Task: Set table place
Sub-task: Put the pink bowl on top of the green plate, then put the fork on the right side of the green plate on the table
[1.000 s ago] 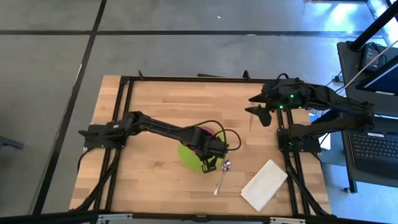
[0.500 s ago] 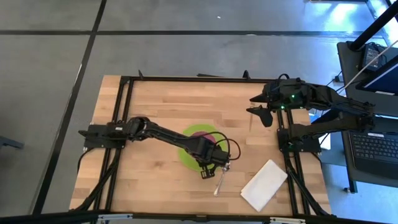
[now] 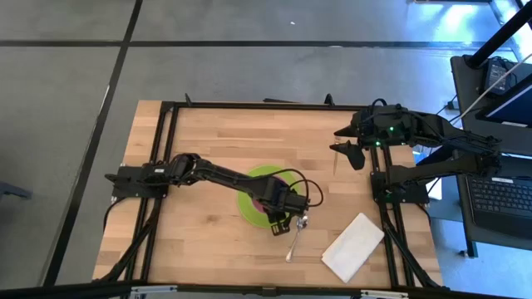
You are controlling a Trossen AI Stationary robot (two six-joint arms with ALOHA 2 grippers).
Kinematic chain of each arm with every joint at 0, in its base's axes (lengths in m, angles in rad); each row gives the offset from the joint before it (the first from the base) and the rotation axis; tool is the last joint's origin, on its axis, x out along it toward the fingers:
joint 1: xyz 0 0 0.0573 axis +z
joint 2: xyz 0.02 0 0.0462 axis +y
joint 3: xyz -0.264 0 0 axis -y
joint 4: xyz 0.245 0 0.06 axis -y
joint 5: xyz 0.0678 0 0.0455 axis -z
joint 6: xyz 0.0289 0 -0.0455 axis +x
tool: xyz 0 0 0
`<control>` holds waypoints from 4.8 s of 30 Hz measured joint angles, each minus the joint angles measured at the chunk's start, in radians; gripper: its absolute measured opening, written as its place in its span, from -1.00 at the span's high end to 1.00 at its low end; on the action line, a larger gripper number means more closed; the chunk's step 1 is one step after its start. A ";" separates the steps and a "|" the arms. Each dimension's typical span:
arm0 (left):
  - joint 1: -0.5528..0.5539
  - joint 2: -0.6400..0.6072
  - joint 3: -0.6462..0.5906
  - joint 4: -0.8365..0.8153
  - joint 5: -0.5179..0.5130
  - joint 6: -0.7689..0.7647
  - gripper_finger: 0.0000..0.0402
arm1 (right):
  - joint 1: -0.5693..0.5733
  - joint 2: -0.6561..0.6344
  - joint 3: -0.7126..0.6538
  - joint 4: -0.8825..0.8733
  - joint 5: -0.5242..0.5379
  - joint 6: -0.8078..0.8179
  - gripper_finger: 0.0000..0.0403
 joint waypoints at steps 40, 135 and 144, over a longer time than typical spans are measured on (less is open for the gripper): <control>-0.169 -0.235 0.225 -0.044 -0.237 -0.447 0.72 | -0.005 -0.053 -0.485 -0.109 0.151 0.480 -0.33; -0.121 -0.585 0.223 -0.356 -0.791 -0.227 0.99 | -0.053 0.422 -0.814 0.648 0.449 0.985 0.92; -0.121 -0.584 0.223 -0.355 -0.791 -0.227 0.92 | 0.105 0.388 -0.561 0.547 0.386 0.878 0.92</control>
